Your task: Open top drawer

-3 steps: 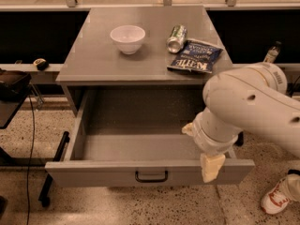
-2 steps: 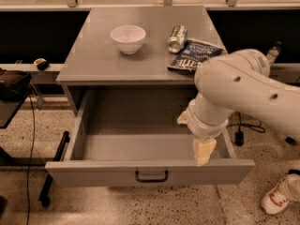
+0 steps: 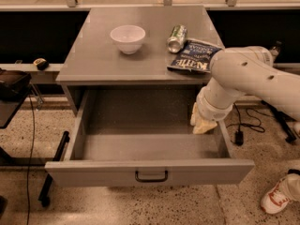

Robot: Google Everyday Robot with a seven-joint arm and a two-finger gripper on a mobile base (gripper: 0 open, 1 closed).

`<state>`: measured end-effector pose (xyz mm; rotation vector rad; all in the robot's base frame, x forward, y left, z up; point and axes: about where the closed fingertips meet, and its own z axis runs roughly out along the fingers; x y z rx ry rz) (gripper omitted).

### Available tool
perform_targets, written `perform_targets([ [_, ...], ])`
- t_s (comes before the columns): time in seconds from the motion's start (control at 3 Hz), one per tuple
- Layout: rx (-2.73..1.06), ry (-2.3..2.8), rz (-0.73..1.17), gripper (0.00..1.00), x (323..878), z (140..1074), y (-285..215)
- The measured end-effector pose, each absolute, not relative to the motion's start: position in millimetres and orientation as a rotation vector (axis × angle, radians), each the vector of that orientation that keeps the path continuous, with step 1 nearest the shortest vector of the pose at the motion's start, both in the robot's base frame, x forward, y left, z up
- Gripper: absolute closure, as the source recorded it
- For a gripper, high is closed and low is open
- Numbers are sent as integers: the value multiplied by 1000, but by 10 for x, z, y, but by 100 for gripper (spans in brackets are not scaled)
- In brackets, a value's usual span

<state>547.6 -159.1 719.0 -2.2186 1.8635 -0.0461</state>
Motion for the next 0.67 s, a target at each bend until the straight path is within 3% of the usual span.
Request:
perform_targets([
  [0.33, -2115, 1947, -37, 84, 5589, 6993, -1693],
  [0.67, -2095, 1963, -34, 100, 5600, 6978, -1689],
])
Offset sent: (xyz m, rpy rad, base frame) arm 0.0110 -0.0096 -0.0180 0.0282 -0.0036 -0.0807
